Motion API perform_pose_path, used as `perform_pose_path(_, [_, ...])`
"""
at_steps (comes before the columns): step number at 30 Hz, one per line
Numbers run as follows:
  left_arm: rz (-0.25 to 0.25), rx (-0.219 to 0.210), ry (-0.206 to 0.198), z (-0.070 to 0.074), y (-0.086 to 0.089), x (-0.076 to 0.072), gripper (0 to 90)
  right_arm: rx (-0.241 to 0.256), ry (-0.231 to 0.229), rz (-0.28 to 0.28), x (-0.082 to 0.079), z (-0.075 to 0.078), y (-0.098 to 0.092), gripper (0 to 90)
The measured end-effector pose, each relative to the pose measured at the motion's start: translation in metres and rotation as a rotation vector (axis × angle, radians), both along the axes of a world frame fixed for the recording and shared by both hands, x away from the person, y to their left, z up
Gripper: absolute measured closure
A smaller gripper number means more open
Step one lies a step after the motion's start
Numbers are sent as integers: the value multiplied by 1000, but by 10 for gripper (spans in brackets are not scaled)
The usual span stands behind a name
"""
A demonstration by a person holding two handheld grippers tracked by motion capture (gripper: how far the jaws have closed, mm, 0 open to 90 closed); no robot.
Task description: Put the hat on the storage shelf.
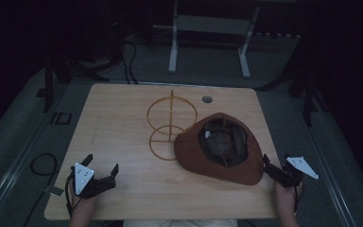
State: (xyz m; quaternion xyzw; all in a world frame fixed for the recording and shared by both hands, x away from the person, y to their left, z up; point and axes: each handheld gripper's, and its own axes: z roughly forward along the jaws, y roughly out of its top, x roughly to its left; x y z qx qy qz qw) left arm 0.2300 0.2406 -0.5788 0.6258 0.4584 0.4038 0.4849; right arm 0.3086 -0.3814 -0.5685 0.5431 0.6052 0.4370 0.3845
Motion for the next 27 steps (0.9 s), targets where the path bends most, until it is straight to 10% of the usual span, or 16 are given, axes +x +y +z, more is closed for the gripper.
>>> perform_pose_path(14, [-40,33,1,1,-10,0,29,50,90,50,-4,7,3,113])
perform_pose_path(27, [-42,-23,52,4,-12,-1,30,1,92,134,7,51,24,113])
